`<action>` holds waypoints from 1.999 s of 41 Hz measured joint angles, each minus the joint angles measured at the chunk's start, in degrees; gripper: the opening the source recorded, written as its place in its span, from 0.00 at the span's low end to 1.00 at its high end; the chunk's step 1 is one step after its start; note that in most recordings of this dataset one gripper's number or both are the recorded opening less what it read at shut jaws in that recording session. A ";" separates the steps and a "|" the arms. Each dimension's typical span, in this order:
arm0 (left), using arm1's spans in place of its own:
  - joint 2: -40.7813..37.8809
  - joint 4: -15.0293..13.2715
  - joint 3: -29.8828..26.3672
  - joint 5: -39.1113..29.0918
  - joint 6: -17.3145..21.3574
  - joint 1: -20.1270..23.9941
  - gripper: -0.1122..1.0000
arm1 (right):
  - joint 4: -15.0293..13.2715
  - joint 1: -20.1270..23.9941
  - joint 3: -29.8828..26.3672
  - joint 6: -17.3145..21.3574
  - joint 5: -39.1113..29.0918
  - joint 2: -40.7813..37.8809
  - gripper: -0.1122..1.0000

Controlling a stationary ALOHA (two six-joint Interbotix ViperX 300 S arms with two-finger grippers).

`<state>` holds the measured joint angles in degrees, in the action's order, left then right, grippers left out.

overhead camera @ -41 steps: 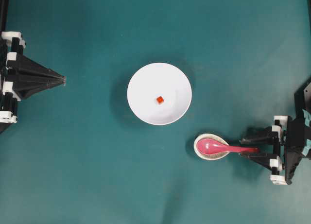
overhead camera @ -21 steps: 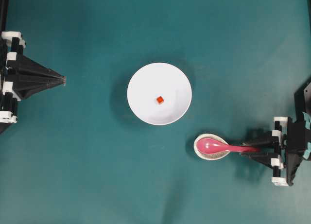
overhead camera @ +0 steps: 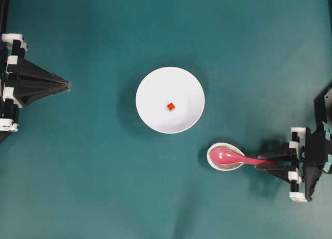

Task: Grip the spoon and scoop the red block from the bowl with right arm.

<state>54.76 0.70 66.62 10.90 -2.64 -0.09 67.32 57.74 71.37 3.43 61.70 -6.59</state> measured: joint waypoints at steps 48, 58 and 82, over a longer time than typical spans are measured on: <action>0.00 0.00 0.00 0.00 0.09 0.00 0.10 | 0.00 -7.38 1.76 -5.89 -12.13 9.05 0.53; 0.00 0.00 0.00 0.00 0.00 0.00 0.10 | -1.41 -7.56 1.67 -6.77 -12.22 9.05 0.63; 0.00 -0.09 0.00 -0.26 -1.93 0.00 0.10 | -3.78 -0.70 4.48 -10.72 -3.16 9.05 0.63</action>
<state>54.76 0.62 66.62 10.63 -4.57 -0.09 63.54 57.04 75.85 -7.29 58.54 2.46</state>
